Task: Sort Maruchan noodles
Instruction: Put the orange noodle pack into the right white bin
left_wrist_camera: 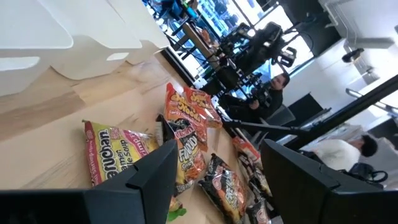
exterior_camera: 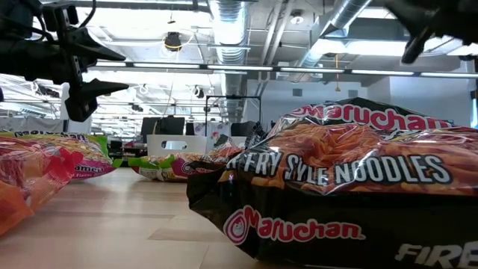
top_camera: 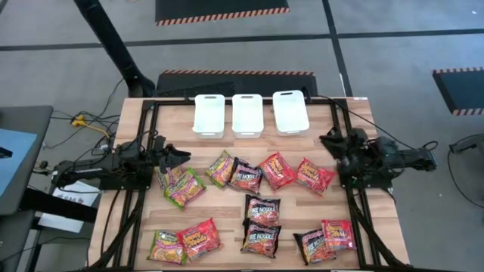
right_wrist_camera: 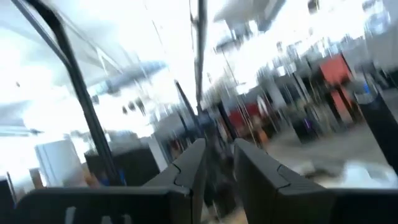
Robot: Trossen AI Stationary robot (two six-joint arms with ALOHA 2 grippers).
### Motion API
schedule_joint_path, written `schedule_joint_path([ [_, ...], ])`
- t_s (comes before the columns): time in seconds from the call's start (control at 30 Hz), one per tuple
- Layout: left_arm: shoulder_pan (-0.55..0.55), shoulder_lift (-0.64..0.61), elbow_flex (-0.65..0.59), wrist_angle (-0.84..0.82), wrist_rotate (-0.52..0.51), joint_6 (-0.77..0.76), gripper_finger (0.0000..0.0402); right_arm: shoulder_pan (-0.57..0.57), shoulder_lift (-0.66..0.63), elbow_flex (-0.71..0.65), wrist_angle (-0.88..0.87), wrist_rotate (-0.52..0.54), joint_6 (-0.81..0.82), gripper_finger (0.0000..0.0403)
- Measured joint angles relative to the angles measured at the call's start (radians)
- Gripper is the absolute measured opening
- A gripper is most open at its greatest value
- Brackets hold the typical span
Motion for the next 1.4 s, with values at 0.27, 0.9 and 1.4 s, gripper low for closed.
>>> schedule_joint_path([
  [0.27,0.0,0.0,0.0,0.0,0.0,-0.017,0.0217,0.0,0.0,0.029,0.219,0.001,-0.121,0.0116],
  [0.9,0.0,0.0,0.0,0.0,0.0,-0.035,0.0217,0.0,0.269,0.427,-0.13,0.116,-0.19,0.0265],
  [1.4,0.0,0.0,0.0,0.0,0.001,-0.06,0.0217,0.0,0.575,0.841,-0.995,0.232,0.298,0.0266],
])
